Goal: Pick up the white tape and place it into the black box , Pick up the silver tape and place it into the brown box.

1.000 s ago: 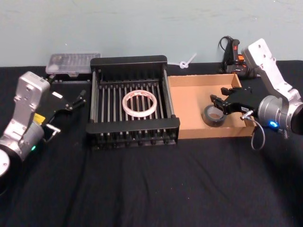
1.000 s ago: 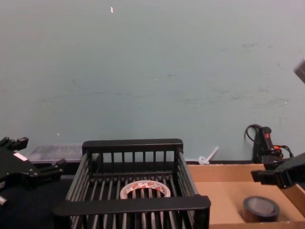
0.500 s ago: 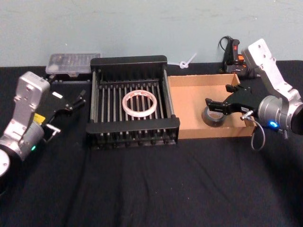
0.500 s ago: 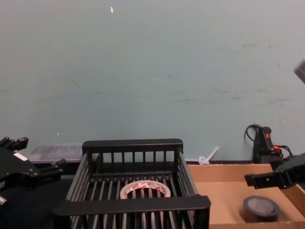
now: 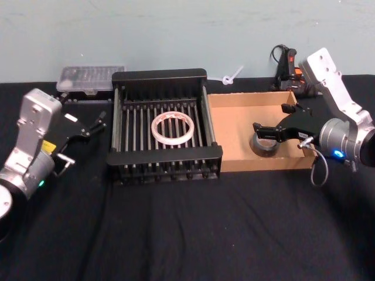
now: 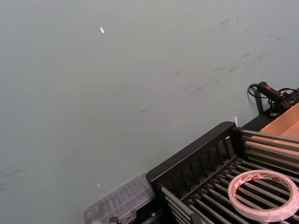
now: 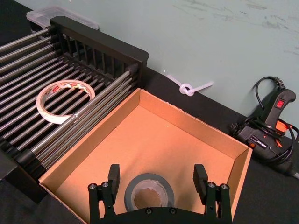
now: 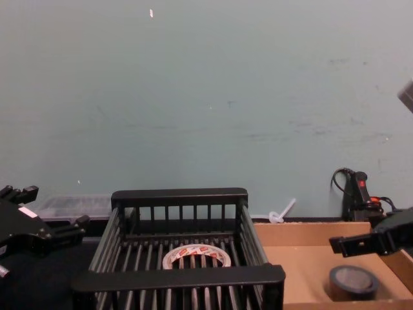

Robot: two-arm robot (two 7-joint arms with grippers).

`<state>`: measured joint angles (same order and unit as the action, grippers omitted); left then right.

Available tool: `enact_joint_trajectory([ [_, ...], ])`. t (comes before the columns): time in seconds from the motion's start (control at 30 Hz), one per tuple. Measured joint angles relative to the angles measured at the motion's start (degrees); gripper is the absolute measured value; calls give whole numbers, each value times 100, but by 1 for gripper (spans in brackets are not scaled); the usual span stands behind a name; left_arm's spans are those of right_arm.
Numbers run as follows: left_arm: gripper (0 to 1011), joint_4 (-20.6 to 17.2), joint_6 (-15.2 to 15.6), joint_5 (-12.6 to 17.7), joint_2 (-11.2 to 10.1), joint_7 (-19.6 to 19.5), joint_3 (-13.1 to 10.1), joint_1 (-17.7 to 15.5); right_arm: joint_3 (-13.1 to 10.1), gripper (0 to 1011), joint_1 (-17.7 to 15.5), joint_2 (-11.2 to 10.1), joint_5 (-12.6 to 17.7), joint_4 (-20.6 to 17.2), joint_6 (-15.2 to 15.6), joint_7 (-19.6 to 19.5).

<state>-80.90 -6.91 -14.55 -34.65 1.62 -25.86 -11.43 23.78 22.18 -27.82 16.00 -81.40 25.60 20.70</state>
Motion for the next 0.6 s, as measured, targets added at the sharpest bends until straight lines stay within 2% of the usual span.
enact_joint_trajectory([
  [0.13, 1001, 0, 0, 0, 0, 0, 0, 0, -40, 1002, -29, 21, -30, -24, -12, -43],
  [0.2, 1001, 0, 0, 0, 0, 0, 0, 0, -110, 1002, -110, 58, -121, -100, -104, -196],
  [0.3, 1001, 0, 0, 0, 0, 0, 0, 0, -201, 1002, -274, 107, -314, -261, -397, -513],
  [0.33, 1001, 0, 0, 0, 0, 0, 0, 0, -236, 1002, -363, 128, -424, -333, -581, -669],
  [0.6, 1001, 0, 0, 0, 0, 0, 0, 0, -363, 1002, -816, 217, -955, -541, -1482, -1326],
])
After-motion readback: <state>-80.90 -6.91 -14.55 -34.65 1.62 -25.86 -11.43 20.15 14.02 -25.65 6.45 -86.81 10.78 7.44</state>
